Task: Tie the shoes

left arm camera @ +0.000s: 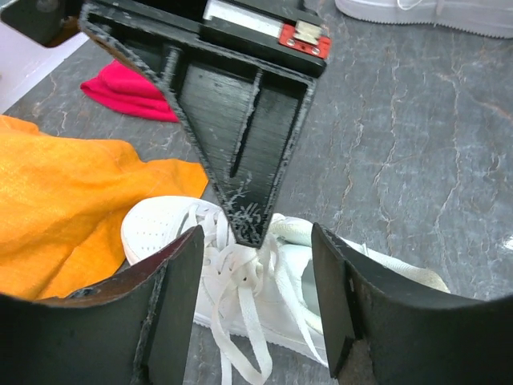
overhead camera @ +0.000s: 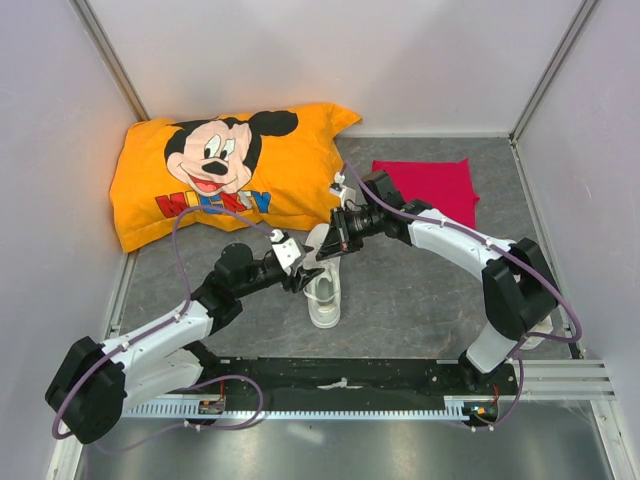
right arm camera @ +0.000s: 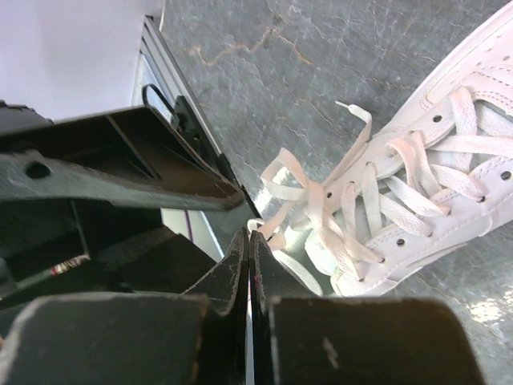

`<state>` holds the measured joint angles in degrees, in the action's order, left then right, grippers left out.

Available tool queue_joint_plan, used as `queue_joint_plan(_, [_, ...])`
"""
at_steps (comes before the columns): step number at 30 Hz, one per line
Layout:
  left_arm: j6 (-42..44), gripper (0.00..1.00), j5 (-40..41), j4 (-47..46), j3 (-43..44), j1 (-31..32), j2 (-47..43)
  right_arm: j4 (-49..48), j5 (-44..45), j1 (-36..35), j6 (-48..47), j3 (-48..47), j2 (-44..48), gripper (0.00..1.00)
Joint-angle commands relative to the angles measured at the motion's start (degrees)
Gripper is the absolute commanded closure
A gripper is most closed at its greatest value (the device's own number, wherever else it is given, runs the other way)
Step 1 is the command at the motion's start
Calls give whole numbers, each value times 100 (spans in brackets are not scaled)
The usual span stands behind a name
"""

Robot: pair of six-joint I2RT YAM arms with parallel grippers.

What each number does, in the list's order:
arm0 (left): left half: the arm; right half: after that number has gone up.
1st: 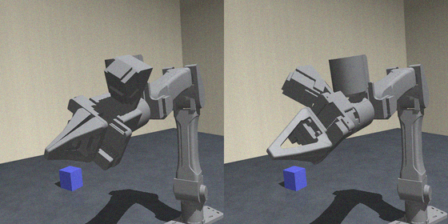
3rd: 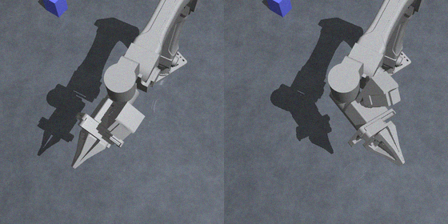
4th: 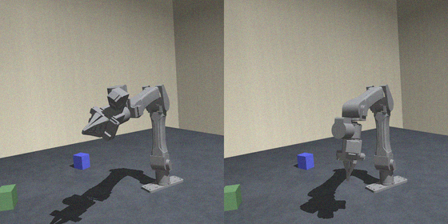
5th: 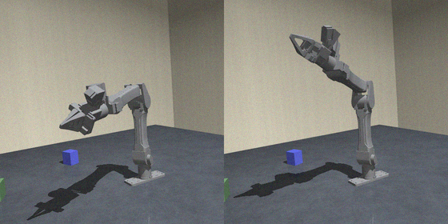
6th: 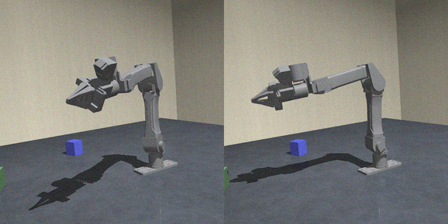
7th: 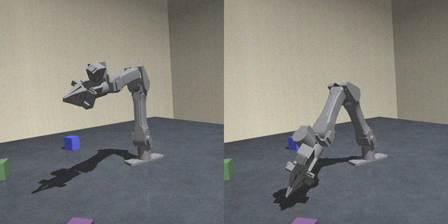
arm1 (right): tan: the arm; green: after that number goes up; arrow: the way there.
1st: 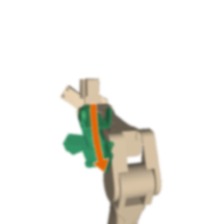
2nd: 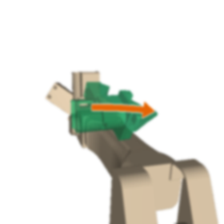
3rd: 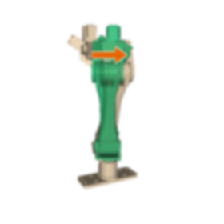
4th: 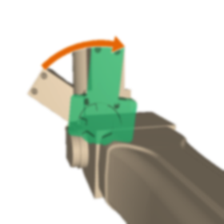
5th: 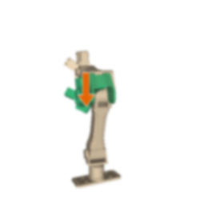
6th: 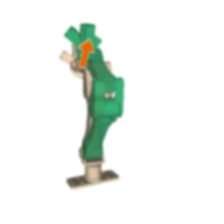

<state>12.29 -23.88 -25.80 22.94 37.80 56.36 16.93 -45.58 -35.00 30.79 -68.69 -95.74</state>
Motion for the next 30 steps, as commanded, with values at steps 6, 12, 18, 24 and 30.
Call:
queue_joint_plan(6, [476,46,524,-364,-35,263,121,-418,-170,37,709,-136,-190,100])
queue_joint_plan(12, [581,64,744,-355,-53,289,217,-497,-240,55,806,-110,-208,100])
queue_joint_plan(18, [616,64,727,-329,-79,289,235,-541,-249,64,824,-101,-190,100])
queue_joint_plan(24, [642,54,630,-285,-132,289,261,-559,-249,64,824,-101,-208,100])
queue_joint_plan(30, [730,65,735,-241,-141,289,297,-568,-276,81,824,-92,-190,100])
